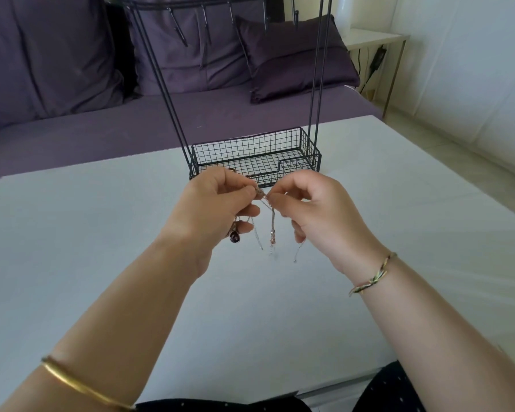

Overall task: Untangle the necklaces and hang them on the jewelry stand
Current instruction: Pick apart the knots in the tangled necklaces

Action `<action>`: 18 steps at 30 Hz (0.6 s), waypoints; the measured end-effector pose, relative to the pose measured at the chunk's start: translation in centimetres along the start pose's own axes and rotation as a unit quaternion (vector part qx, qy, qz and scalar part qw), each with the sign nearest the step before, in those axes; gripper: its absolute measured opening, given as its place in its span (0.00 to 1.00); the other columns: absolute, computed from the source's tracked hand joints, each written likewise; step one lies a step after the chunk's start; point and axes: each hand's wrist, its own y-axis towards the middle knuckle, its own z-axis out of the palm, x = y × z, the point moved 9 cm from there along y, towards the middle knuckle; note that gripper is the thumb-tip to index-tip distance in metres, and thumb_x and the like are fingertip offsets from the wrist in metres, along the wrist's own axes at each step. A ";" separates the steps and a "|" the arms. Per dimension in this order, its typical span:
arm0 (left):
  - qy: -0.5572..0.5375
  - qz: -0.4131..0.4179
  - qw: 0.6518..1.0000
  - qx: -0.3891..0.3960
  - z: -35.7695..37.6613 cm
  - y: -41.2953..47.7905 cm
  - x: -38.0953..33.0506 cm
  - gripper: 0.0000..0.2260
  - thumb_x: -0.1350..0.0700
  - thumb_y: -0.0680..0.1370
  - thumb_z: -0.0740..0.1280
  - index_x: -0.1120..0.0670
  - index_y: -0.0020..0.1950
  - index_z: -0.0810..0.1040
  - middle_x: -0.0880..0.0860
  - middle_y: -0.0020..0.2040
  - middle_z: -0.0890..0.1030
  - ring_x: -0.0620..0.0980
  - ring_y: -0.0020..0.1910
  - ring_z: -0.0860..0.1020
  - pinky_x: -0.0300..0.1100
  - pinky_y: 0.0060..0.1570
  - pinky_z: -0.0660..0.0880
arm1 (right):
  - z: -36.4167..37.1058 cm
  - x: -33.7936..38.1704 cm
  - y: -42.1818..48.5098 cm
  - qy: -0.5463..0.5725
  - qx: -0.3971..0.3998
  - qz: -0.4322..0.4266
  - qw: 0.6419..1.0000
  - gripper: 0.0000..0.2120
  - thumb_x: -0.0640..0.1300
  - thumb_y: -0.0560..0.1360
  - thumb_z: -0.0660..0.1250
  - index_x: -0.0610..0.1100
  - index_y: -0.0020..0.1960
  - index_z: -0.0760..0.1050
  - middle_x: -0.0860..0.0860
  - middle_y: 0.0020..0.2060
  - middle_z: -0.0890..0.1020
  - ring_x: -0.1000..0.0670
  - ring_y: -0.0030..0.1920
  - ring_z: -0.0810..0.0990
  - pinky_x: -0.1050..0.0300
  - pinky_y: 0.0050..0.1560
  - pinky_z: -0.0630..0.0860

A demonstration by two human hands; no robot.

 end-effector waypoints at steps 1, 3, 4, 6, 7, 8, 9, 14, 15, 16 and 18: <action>-0.003 -0.006 1.000 0.000 0.0 0.0 0.1 0.04 0.63 0.78 0.64 0.57 0.45 0.77 0.51 0.42 0.83 0.42 0.32 0.79 0.36 0.30 0.75 | -0.1 0.2 -0.1 -0.008 -0.009 -0.013 1.000 0.03 0.38 0.74 0.66 0.43 0.41 0.77 0.49 0.31 0.75 0.53 0.22 0.70 0.56 0.25 0.72; -0.011 -0.017 1.000 0.002 0.1 0.0 0.2 0.03 0.63 0.78 0.64 0.58 0.46 0.77 0.51 0.40 0.84 0.42 0.32 0.79 0.37 0.30 0.76 | -0.4 0.5 -0.2 -0.009 -0.025 -0.026 0.999 0.03 0.36 0.74 0.66 0.40 0.42 0.76 0.49 0.35 0.78 0.52 0.22 0.73 0.59 0.25 0.72; -0.014 -0.020 1.000 0.003 0.2 0.0 0.2 0.03 0.63 0.78 0.64 0.58 0.46 0.76 0.50 0.39 0.84 0.42 0.32 0.79 0.37 0.30 0.76 | -0.4 0.6 -0.2 -0.009 -0.028 -0.029 0.999 0.03 0.35 0.74 0.65 0.39 0.42 0.76 0.49 0.36 0.78 0.52 0.22 0.74 0.60 0.25 0.72; -0.008 -0.017 1.000 0.003 0.2 0.0 0.2 0.03 0.63 0.79 0.63 0.58 0.46 0.76 0.51 0.40 0.84 0.43 0.32 0.79 0.38 0.30 0.75 | -0.4 0.8 -0.2 -0.026 -0.028 -0.040 0.998 0.03 0.35 0.74 0.64 0.39 0.42 0.75 0.51 0.36 0.78 0.52 0.23 0.76 0.63 0.25 0.72; -0.003 -0.013 1.000 0.002 0.3 -0.1 0.1 0.03 0.64 0.79 0.63 0.58 0.46 0.75 0.52 0.40 0.84 0.43 0.31 0.78 0.38 0.30 0.75 | -0.3 0.9 -0.2 -0.039 -0.027 -0.046 0.998 0.03 0.35 0.75 0.64 0.39 0.43 0.75 0.52 0.35 0.77 0.52 0.23 0.76 0.64 0.25 0.71; 0.001 -0.009 1.000 0.002 0.3 -0.1 0.1 0.03 0.64 0.79 0.63 0.58 0.46 0.75 0.52 0.40 0.84 0.44 0.31 0.78 0.38 0.30 0.75 | -0.2 1.0 -0.2 -0.050 -0.026 -0.051 0.997 0.03 0.35 0.75 0.64 0.39 0.43 0.75 0.52 0.35 0.77 0.52 0.23 0.76 0.66 0.25 0.70; 0.005 -0.006 1.000 0.001 0.4 -0.1 0.0 0.03 0.64 0.79 0.63 0.58 0.46 0.75 0.53 0.40 0.83 0.44 0.32 0.77 0.38 0.30 0.75 | -0.2 1.0 -0.2 -0.057 -0.025 -0.055 0.997 0.03 0.35 0.76 0.63 0.39 0.43 0.74 0.52 0.34 0.76 0.53 0.22 0.76 0.68 0.24 0.68; 0.037 0.001 0.999 0.010 0.6 0.0 -0.1 0.04 0.63 0.78 0.63 0.57 0.44 0.74 0.52 0.38 0.80 0.45 0.32 0.74 0.39 0.32 0.76 | -0.3 1.1 -0.2 -0.044 -0.031 -0.055 0.997 0.03 0.35 0.76 0.62 0.38 0.44 0.73 0.49 0.33 0.78 0.54 0.21 0.75 0.67 0.25 0.69; 0.041 0.001 0.999 0.013 0.7 0.0 -0.1 0.04 0.63 0.78 0.64 0.57 0.44 0.74 0.52 0.37 0.80 0.45 0.32 0.74 0.39 0.32 0.76 | -0.4 1.1 -0.2 -0.039 -0.035 -0.056 0.997 0.04 0.35 0.76 0.62 0.38 0.43 0.73 0.48 0.33 0.78 0.53 0.21 0.75 0.65 0.25 0.70; 0.045 0.001 0.999 0.014 0.7 0.0 -0.1 0.04 0.63 0.78 0.64 0.57 0.44 0.74 0.51 0.37 0.79 0.45 0.32 0.74 0.39 0.32 0.75 | -0.4 1.1 -0.2 -0.033 -0.036 -0.056 0.997 0.04 0.34 0.76 0.62 0.38 0.43 0.72 0.47 0.34 0.79 0.52 0.21 0.75 0.64 0.25 0.70; 0.049 0.001 0.999 0.013 0.7 0.0 -0.1 0.04 0.64 0.77 0.64 0.56 0.44 0.75 0.51 0.36 0.79 0.45 0.32 0.73 0.39 0.32 0.75 | -0.4 1.1 -0.2 -0.019 -0.035 -0.053 0.998 0.05 0.34 0.75 0.62 0.40 0.41 0.72 0.48 0.35 0.81 0.54 0.22 0.73 0.61 0.26 0.69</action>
